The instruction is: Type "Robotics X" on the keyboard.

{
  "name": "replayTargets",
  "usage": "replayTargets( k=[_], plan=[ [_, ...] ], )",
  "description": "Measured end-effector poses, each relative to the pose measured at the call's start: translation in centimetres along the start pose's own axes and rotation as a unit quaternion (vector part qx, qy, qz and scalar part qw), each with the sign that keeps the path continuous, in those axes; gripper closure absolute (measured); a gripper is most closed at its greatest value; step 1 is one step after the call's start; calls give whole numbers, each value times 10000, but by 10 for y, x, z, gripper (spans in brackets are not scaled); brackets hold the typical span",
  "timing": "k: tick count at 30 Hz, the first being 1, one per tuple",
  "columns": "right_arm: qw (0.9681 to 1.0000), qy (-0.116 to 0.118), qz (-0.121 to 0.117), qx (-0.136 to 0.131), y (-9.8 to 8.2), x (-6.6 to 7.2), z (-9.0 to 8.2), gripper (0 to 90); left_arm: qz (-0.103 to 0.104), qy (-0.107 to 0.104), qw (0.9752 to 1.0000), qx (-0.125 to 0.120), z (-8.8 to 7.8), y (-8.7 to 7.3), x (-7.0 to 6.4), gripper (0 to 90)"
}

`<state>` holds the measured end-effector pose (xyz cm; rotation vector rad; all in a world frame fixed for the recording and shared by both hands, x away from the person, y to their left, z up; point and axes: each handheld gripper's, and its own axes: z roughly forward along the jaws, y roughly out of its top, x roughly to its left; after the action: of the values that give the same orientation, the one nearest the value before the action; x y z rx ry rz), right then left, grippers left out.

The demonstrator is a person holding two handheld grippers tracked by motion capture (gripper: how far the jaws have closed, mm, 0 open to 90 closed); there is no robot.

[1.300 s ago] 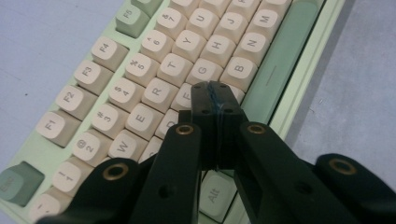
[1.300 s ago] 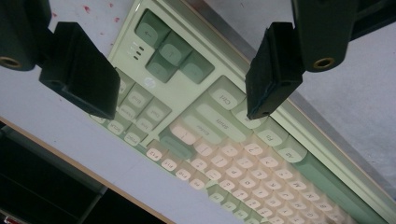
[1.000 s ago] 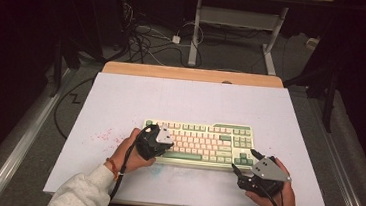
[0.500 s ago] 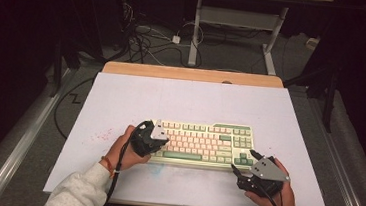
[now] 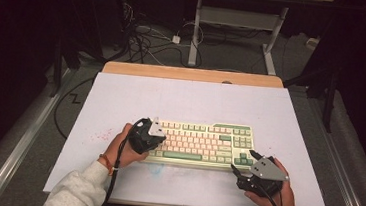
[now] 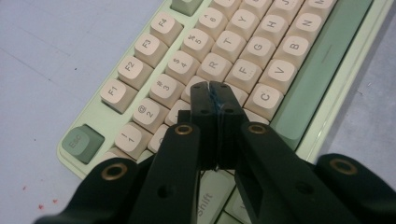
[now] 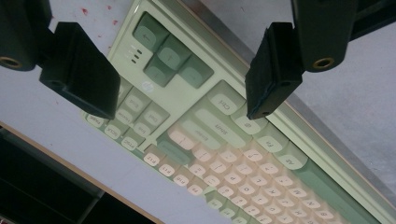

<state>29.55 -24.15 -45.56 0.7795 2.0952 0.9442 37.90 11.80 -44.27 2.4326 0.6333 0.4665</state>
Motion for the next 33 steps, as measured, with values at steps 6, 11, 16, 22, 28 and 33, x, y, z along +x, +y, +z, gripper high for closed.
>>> replayTargets(
  k=[6, 11, 16, 22, 28, 33],
  plan=[
    [10000, 15, -21, 14, 0, 0, 1, 266, 25, -41, 10000, 59, 4, 1, 0, 864],
    [10000, 19, -18, 31, -1, 1, 1, 266, 24, -38, 10000, 75, 6, 1, 0, 864],
    [10000, 31, -21, 39, -1, 1, 2, 266, 17, -58, 9999, 99, 7, 1, 0, 862],
    [10000, 41, -36, 58, -1, 2, 2, 268, 25, -51, 9999, 116, 8, 1, 0, 862],
    [9999, 50, -50, 81, -1, 2, 3, 268, 29, -54, 9999, 119, 9, 1, 0, 862],
    [9999, 62, -66, 99, -1, 2, 3, 269, 28, -50, 9999, 115, 8, 0, 0, 861]
  ],
)
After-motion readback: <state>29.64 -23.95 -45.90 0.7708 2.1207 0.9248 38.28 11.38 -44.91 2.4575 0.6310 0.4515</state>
